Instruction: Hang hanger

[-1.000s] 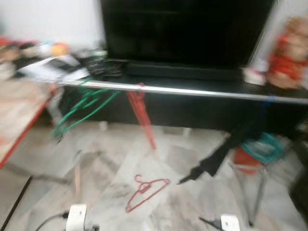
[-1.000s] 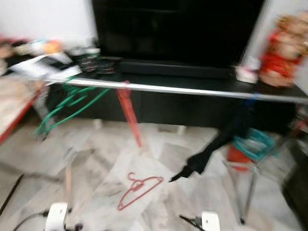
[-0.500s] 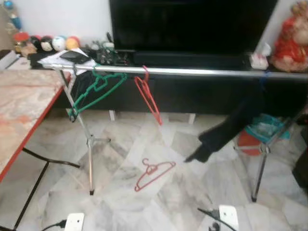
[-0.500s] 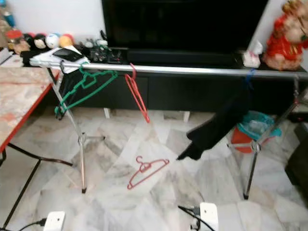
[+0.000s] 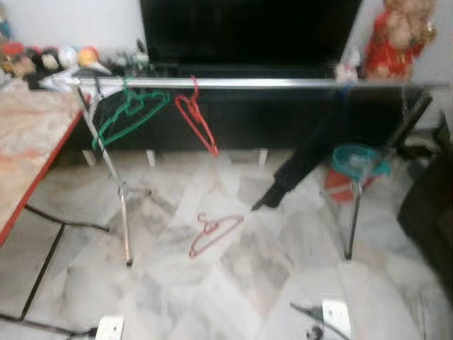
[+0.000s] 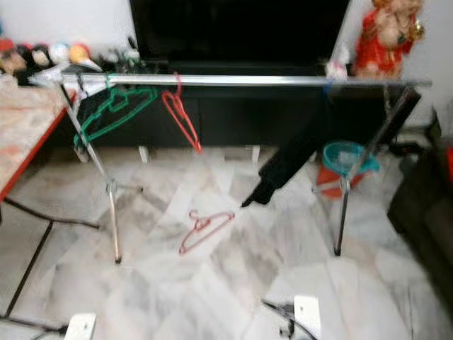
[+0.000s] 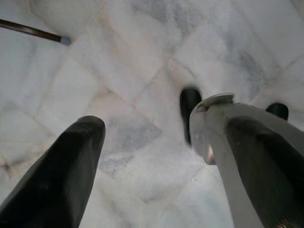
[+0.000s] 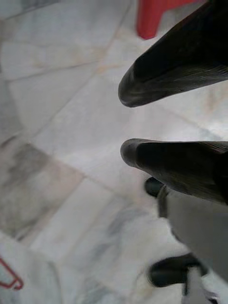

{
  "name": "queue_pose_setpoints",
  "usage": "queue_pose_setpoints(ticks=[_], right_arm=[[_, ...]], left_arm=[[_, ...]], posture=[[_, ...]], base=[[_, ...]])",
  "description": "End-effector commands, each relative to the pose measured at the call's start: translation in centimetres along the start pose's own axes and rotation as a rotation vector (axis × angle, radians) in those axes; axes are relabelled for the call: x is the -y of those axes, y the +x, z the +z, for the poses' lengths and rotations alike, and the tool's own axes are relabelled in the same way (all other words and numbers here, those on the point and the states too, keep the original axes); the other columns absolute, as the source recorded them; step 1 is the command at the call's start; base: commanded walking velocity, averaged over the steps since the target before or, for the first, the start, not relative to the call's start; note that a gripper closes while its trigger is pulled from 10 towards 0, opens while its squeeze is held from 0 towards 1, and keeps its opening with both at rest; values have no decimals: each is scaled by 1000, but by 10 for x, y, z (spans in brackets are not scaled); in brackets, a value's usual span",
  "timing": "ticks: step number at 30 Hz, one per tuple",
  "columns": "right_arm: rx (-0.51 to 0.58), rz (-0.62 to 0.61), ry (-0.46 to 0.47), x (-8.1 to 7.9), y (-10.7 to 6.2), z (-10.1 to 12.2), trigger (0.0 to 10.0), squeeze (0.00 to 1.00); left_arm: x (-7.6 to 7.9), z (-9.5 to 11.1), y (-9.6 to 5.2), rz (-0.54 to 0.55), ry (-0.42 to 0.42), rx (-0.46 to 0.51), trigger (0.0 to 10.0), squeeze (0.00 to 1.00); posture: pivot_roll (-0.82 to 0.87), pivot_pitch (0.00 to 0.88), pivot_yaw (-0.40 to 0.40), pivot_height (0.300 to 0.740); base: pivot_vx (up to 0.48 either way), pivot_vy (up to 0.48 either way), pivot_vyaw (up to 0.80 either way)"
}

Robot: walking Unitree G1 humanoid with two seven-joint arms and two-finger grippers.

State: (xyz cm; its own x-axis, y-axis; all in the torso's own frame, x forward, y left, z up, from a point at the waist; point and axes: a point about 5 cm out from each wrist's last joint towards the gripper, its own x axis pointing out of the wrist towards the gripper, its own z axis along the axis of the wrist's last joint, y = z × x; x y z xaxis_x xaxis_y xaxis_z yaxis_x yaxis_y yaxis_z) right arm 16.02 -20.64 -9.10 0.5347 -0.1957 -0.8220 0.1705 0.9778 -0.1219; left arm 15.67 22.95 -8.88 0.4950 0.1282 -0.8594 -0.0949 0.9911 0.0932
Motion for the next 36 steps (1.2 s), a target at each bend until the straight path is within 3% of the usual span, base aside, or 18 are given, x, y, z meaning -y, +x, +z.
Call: queue_pose_setpoints(ticks=[1,22,36], right_arm=[[8,8,11,-4,0,3,10000,0],[9,13,5,-4,0,2,10000,0],[-1,6,17,-4,0,-1,10000,0]], left_arm=[[-4,-1,0,6,19,-9,10000,0],[-3,-1,0,2,28,-10,10000,0],[-4,-3,-1,3,33,-10,10000,0]], posture=[[-122,0,-32,740],[-119,0,-31,740],[-119,0,-28,740]], base=[[-341,0,0],[-340,0,0],[0,0,0]])
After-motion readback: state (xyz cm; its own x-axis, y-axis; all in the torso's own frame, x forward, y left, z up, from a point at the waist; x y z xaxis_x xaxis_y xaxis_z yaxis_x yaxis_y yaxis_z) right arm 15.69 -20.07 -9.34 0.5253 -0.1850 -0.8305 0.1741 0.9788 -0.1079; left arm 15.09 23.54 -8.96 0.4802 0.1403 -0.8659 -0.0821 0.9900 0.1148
